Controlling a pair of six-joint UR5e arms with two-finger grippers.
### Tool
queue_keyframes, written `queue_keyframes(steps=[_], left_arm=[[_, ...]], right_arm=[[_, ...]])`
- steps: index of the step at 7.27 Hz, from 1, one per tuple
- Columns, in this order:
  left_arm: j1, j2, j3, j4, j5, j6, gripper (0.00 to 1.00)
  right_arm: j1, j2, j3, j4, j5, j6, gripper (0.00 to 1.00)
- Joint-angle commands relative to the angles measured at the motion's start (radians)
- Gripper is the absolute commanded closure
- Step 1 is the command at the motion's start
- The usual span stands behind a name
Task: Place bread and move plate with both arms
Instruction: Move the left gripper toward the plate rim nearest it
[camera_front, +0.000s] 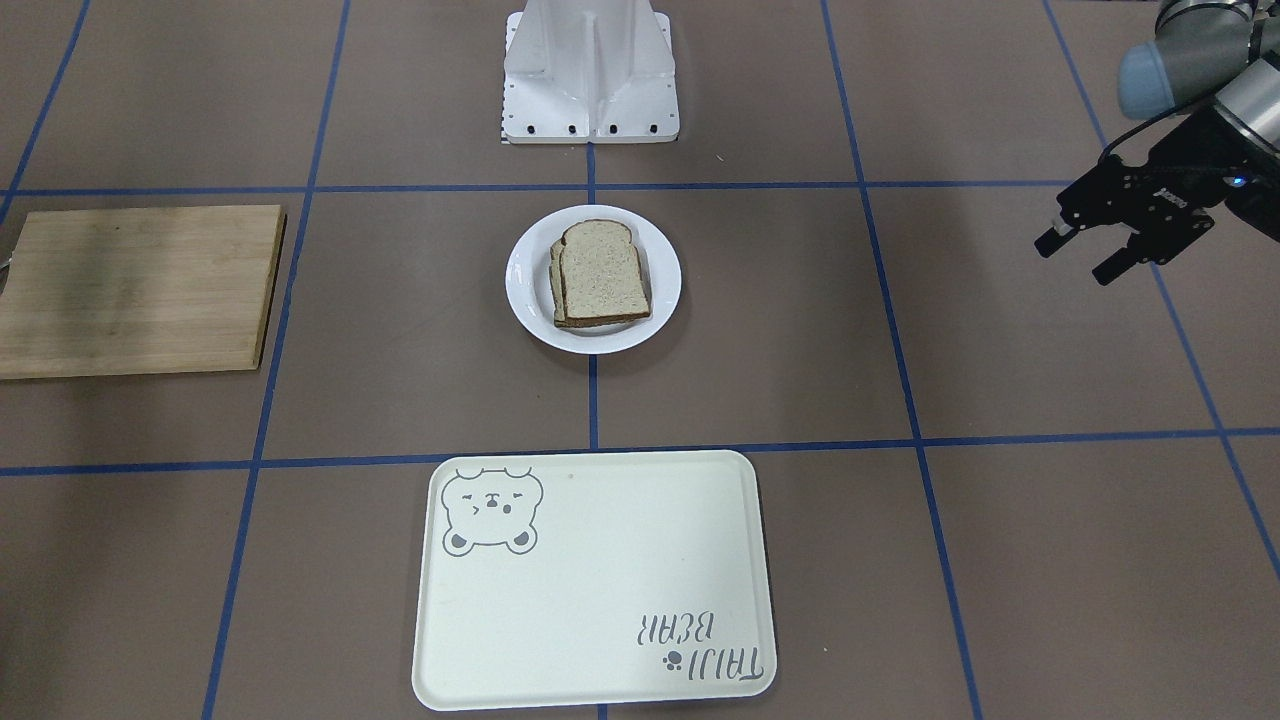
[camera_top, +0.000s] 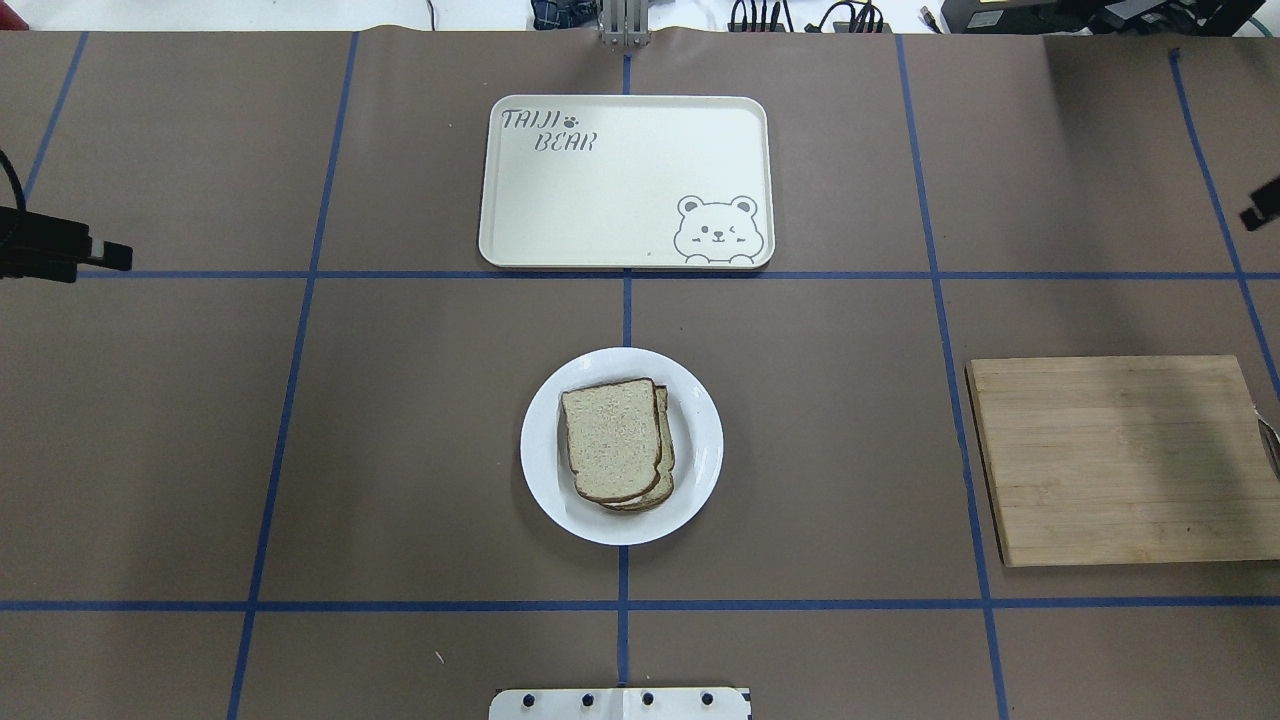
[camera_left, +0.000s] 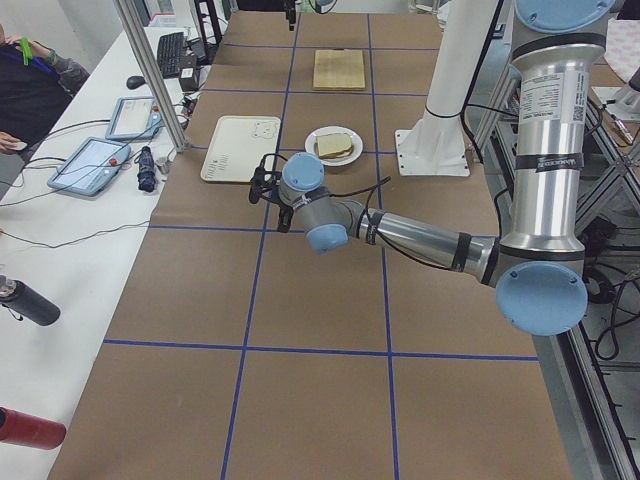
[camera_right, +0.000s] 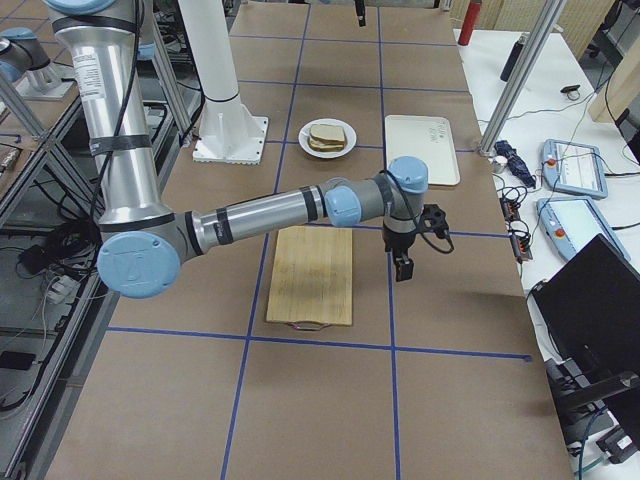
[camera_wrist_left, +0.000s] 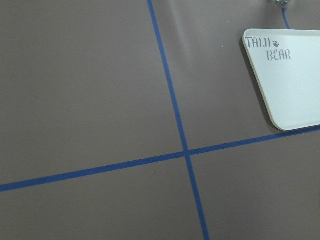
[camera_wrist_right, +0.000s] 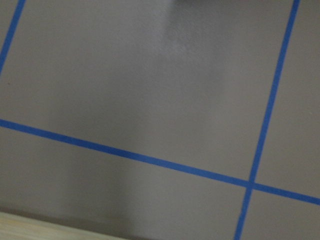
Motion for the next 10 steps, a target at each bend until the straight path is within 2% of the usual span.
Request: queue_keyframes(steps=[1,2,4,7,8,9,10], left_arm=[[0.127,-0.022,0.004,-0.104,0.011,-0.175,0.01],[0.193,-0.03,0.002,-0.155,0.081,-0.244,0.01],[0.425,-0.055,0.001,-0.22,0.332,-0.37,0.01],[0.697,-0.151,0.02,-0.22,0.614,-0.489,0.03],[0.753,-0.206,0.054,-0.22,0.684,-0.518,0.07],[0.77,-0.275,0.116,-0.224,0.704,-0.526,0.14],[0.772,-0.308,0.152,-0.229,0.703,-0.526,0.33]], right_arm=[[0.138,-0.16,0.003,-0.002,0.01,-0.181,0.0],[0.155,-0.2,0.007,-0.004,-0.022,-0.187,0.0],[0.189,-0.236,0.034,0.003,-0.018,-0.19,0.0],[0.191,-0.234,0.03,-0.001,-0.016,-0.19,0.0],[0.189,-0.233,0.03,-0.001,-0.018,-0.189,0.0],[0.189,-0.233,0.03,-0.001,-0.018,-0.189,0.0],[0.189,-0.23,0.03,-0.001,-0.018,-0.189,0.0]])
